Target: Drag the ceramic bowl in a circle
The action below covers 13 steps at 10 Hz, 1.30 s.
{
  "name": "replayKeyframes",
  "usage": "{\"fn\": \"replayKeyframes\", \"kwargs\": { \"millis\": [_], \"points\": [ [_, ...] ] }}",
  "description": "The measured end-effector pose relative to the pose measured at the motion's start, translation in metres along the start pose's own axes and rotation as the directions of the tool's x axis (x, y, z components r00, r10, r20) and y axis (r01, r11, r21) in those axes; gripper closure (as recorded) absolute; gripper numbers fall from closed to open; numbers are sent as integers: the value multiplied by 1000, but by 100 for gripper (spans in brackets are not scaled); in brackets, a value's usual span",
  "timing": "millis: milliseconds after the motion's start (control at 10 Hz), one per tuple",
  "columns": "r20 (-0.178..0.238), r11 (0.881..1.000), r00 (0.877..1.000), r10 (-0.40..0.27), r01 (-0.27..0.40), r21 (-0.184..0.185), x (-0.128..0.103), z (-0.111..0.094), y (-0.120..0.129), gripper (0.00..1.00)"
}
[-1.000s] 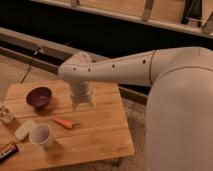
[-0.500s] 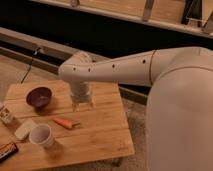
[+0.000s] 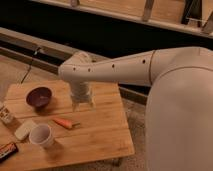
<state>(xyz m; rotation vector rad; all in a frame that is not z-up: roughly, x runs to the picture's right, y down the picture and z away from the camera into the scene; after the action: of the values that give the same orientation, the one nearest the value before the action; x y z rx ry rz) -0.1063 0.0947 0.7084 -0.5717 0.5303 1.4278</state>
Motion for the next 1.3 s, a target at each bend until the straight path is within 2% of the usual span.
{"fn": "replayKeyframes", "kwargs": {
  "millis": [100,300,500,700,800,1000,1300],
  "points": [
    [3,1000,1000,-17,17,13,-7,2,9,35],
    [12,994,995,-102,101,38,-39,10,52,35],
    [14,979,980,-200,200,33,-72,14,108,35],
    [23,968,967,-252,252,21,-96,15,140,35],
    [32,957,957,-289,289,1,-117,16,167,35],
    [43,946,946,-320,322,-39,-140,21,196,35],
    [44,928,931,-362,364,-78,-158,39,221,35]
  ]
}}
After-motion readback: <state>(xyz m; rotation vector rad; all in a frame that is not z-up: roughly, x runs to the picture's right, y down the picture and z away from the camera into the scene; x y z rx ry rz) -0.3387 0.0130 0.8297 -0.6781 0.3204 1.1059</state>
